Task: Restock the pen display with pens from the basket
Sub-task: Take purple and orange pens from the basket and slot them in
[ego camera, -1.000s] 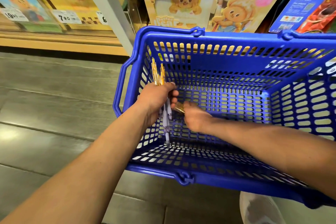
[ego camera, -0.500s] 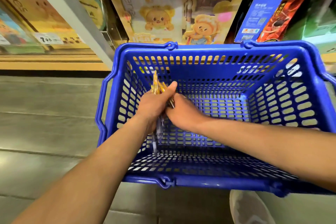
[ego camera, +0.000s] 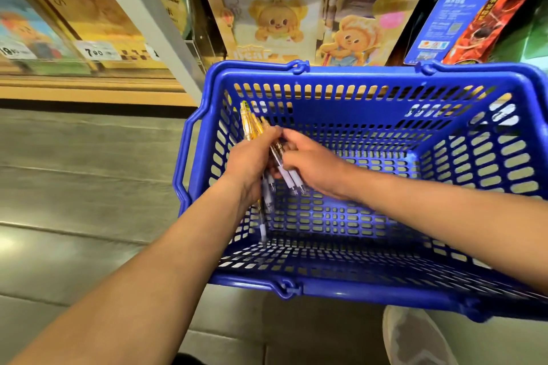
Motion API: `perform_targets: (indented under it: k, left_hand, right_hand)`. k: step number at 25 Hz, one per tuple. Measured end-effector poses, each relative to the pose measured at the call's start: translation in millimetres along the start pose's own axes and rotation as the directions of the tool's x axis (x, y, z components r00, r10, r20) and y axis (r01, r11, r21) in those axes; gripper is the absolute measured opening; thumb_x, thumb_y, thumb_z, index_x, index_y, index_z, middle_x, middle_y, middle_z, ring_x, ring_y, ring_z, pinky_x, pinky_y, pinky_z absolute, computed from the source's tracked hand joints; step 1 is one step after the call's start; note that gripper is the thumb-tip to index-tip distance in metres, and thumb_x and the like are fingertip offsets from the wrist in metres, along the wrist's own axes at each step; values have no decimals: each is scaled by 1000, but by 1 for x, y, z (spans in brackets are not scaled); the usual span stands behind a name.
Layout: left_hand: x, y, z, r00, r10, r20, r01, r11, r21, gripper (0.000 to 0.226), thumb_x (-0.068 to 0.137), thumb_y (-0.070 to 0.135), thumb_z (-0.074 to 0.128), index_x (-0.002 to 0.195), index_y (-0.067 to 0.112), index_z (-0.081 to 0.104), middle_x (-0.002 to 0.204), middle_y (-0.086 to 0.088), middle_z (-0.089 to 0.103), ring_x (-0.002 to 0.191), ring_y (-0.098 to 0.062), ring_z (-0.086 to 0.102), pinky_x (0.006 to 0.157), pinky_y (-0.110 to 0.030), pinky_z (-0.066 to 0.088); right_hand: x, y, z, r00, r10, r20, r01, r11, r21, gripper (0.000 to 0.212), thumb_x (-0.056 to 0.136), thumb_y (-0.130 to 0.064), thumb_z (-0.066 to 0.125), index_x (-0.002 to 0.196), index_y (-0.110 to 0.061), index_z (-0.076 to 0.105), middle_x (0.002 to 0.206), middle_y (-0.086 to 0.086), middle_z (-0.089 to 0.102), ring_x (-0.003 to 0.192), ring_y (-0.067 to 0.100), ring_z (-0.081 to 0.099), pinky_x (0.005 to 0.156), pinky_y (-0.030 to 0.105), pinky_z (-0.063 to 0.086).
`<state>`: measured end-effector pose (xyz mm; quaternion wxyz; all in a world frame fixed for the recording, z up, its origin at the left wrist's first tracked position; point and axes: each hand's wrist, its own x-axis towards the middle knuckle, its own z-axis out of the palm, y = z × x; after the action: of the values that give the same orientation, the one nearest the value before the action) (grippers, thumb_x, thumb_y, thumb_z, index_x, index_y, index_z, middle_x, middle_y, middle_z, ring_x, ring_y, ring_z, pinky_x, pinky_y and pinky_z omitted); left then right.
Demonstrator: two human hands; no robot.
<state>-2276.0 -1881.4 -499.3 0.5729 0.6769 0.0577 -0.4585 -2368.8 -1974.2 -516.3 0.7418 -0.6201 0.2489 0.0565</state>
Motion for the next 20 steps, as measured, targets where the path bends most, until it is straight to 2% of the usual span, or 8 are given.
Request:
perform_targets:
  k: [2,4,6,9,11,15,17,20]
  left_hand:
    - [-1,3,-2,1000,-8,-22,8,999,-31,22,93,30,69,89,9,63,73,-10,64,60,-24,60,57,-35,54]
    - [-2,4,-2,999,-23,-32,22,999,-28,23,93,30,66,95,8,60,85,-16,62,72,-29,61,72,-44,56]
    - [-2,3,-2,999,-34,-33,33,999,-32,25,92,30,66,99,7,61,90,-17,64,80,-31,62,80,-47,57]
    - [-1,2,-6,997,-17,-76,15,999,-30,23,90,31,67,92,10,59,76,-11,62,61,-25,61,57,-33,53]
    - [2,0,-7,995,-9,-101,6,999,-37,23,90,31,67,90,10,59,73,-9,60,55,-22,58,54,-30,49]
    - [1,0,1,997,-48,-66,36,986,-166,19,94,23,62,83,8,62,70,-4,66,58,-24,66,64,-38,58]
    - [1,-1,1,997,-50,-54,39,982,-185,16,93,18,63,81,9,60,71,-4,63,60,-23,64,65,-38,58]
    - [4,0,-2,998,-59,1,58,978,-199,10,94,12,65,88,6,59,73,-8,57,64,-22,58,68,-40,54]
  right_hand:
    - [3,1,-10,998,40,38,-50,946,320,61,83,-8,54,142,-24,44,85,6,65,86,24,70,82,43,58]
    - [4,3,-19,997,71,24,-75,937,342,44,89,-14,56,133,-18,53,86,6,71,91,26,73,74,39,59]
    - [3,3,-21,995,88,40,-93,980,175,26,95,-31,59,116,-16,60,89,4,74,91,26,74,73,40,60]
    - [0,0,-16,993,107,57,-99,987,-124,33,94,-45,64,102,-13,61,91,12,75,81,28,75,75,44,63]
    - [-3,-5,-13,997,66,25,-61,985,-161,25,95,-35,66,98,-11,60,91,13,73,79,27,76,71,42,64]
    - [-14,-9,-4,1000,-5,-25,1,989,-149,21,94,-32,69,94,-12,61,77,-14,72,67,15,75,61,29,62]
    - [-17,-7,-1,980,-178,-88,119,878,-463,25,92,-46,67,86,-23,63,68,-20,68,54,2,66,52,14,48]
    - [-18,-11,-5,920,-389,-53,230,645,-729,44,94,-65,47,68,-33,62,61,-20,64,51,0,57,50,15,39]
